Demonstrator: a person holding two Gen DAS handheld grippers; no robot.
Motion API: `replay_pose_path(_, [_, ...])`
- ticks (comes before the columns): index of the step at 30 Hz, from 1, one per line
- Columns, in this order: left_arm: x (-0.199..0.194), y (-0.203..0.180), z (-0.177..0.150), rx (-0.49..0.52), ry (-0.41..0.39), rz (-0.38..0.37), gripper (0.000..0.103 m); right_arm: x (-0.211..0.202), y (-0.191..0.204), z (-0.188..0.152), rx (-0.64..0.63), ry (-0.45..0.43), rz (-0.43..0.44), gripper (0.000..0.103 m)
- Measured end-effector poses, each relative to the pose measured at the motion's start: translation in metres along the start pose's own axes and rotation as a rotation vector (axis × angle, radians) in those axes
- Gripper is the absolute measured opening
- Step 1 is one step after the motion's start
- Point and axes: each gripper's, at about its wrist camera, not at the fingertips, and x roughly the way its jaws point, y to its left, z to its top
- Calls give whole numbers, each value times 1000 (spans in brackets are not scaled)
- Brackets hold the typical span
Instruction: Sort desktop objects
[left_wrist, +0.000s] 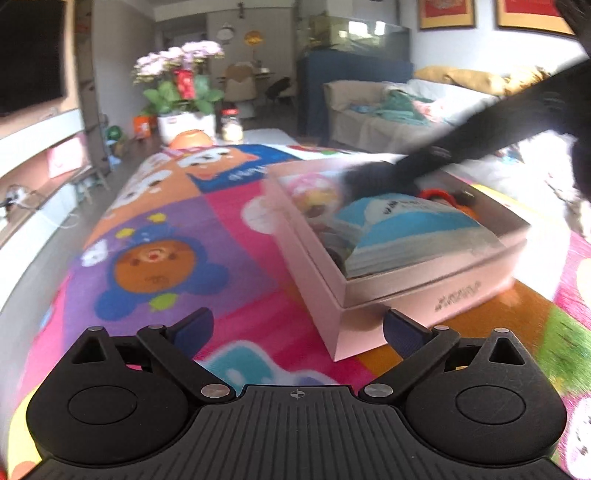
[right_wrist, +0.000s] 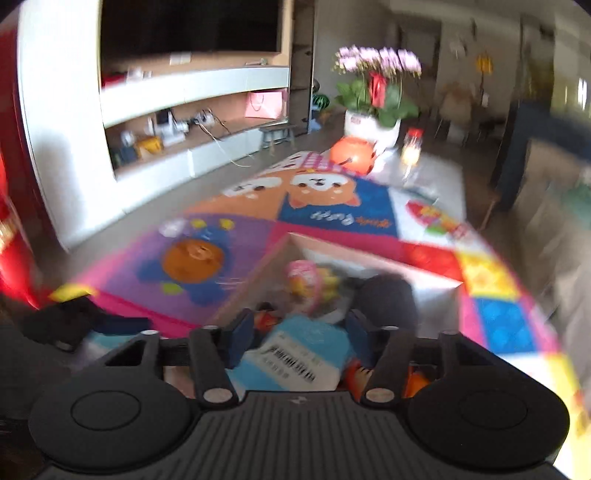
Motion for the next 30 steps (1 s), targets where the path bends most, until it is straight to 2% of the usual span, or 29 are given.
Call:
replay_pose_path(2, [1,8,3,-39,-8,22,101,2,-3,-2,33,55,43,39])
replay_pose_path(3, [1,12,5,-59,-9,17,101,9,-1,-4,31,86,33,35])
replay_pose_path(4, [0,14,5,-74,-9,6,101,18,1,-6,15,110,-3,35])
replay_pose_path(12, [-13,3,-7,-70,34,-60,102,59,2,-5,-6,51,-90,36])
replay_pose_path(17, [-15,-2,-15,-48,54,-84,103,46,-1,-14,41,42,-91,36])
replay_pose_path(19, [-12,-1,-13,-56,48,-75,103,24,-2,-27,29,0,-106,40])
replay_pose_path(20, [-9,0,-11,-69,48,-76,103,12,-2,-35,19,-25,-126,45])
replay_pose_path(22, [-4,2,-7,-96,53,-82,103,-15,-3,-50,3,-81,-158,57])
replay_pose_path(24, [1,1,-3,-113,57,-84,103,-40,-5,-65,-3,-127,-171,76])
replay_pose_path(26, [4,-2,-1,-119,59,-78,103,-54,-6,-78,-21,-144,-206,87])
replay_pose_path(27, [6,-3,1,-122,61,-73,103,-55,-6,-84,-39,-135,-239,90])
replay_pose_path(30, [5,-9,0,-121,74,-52,103,-39,-11,-96,-63,-73,-312,90])
